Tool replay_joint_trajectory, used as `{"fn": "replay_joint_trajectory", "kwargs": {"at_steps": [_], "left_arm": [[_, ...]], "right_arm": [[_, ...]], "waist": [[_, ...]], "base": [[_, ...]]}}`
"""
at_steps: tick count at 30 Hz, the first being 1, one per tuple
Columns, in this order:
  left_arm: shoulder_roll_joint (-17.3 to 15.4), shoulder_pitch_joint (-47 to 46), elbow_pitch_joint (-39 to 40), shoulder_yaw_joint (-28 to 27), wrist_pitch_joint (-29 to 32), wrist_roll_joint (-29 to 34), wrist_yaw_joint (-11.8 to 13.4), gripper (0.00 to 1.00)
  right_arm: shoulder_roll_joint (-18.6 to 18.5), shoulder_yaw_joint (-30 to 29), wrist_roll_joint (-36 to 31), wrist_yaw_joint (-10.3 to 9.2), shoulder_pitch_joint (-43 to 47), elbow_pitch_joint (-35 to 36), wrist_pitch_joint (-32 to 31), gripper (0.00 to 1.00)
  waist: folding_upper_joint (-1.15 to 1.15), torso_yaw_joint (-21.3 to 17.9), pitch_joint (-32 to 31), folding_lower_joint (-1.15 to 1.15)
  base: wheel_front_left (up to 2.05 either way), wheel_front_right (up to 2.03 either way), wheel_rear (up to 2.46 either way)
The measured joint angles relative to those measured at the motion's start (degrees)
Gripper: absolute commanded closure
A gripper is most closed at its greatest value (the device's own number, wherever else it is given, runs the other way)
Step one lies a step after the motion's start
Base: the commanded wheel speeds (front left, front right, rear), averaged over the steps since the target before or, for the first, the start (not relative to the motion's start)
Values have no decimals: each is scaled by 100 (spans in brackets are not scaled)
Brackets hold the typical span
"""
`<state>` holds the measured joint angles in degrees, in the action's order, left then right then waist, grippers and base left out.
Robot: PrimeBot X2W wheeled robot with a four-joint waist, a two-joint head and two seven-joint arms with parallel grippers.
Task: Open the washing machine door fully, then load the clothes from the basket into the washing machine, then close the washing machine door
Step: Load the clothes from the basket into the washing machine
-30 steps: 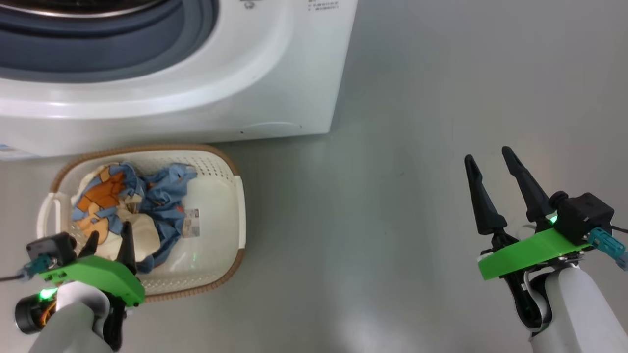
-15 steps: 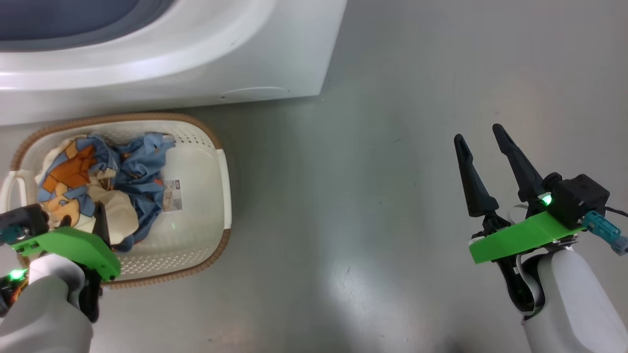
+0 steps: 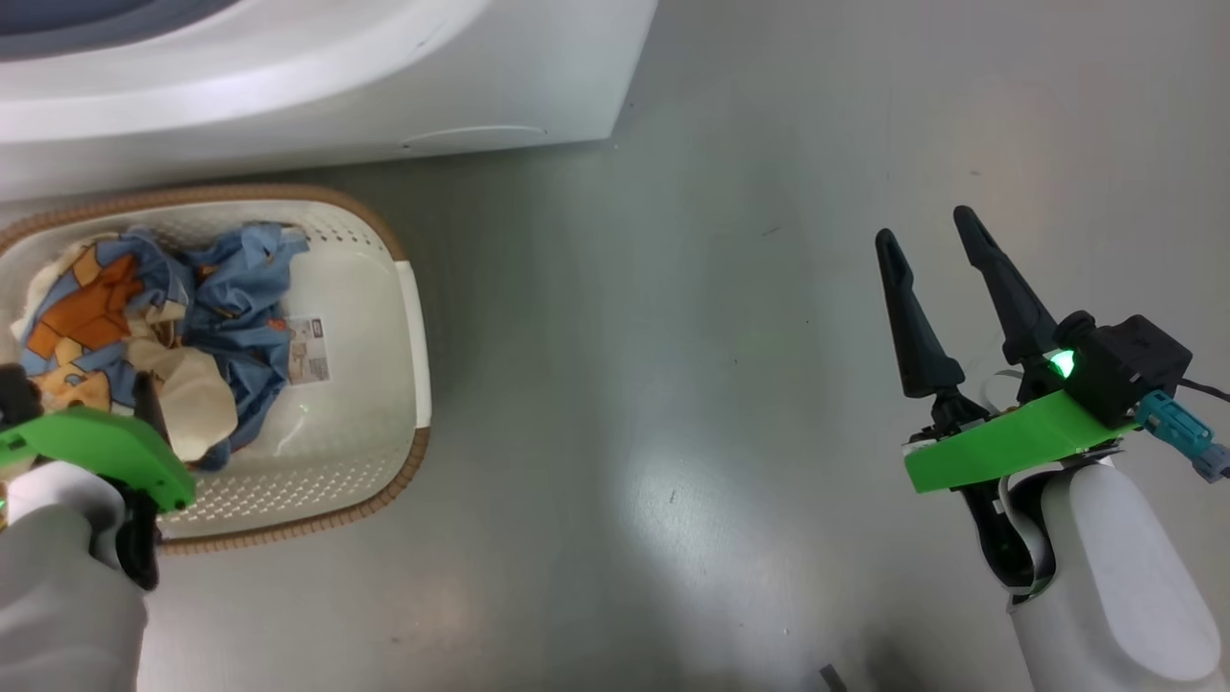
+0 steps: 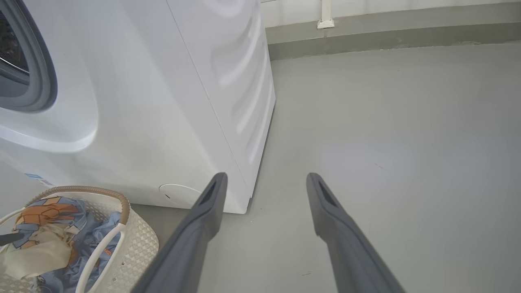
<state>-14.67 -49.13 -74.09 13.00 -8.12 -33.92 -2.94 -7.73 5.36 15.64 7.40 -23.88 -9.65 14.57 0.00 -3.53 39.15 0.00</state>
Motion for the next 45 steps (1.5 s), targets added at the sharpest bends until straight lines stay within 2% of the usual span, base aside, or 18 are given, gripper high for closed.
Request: {"fn": "replay_joint_trajectory", "kwargs": {"at_steps": [17, 18, 19, 20, 21, 28, 38, 45], "left_arm": [[-152, -346, -2, -33, 257, -116, 143, 0], [-152, -346, -3, -30, 258, -116, 142, 11], [-152, -346, -3, -26, 258, -118, 141, 53], [-153, -346, -3, -21, 258, -123, 138, 87], [-153, -346, -3, -15, 260, -124, 120, 100], [-130, -341, -3, -13, 240, -204, 23, 100], [67, -97, -8, -4, -326, -319, -199, 100], [218, 316, 79, -3, -590, -359, -370, 100]], "right_arm": [[49, 118, -104, 0, -211, 152, 15, 0], [55, 120, -104, 0, -211, 152, 15, 0], [56, 123, -104, 0, -211, 152, 15, 0], [56, 124, -104, 0, -211, 152, 15, 0], [55, 126, -104, 0, -211, 151, 15, 0], [52, 125, -103, 0, -212, 119, 15, 0], [2, 129, -89, 0, -197, -56, 15, 0], [-89, 104, -31, 0, 80, -177, 15, 0]], "waist": [[0, -83, 486, 0], [0, -85, 492, 0], [0, -87, 491, 0], [0, -88, 486, 0], [0, -87, 478, 0], [0, -37, 334, 0], [0, 83, -122, 0], [0, 179, -664, 0]], "base": [[0, 0, 0], [0, 0, 0], [0, 0, 0], [0, 0, 0], [0, 0, 0], [0, 0, 0], [0, 0, 0], [0, 0, 0]]}}
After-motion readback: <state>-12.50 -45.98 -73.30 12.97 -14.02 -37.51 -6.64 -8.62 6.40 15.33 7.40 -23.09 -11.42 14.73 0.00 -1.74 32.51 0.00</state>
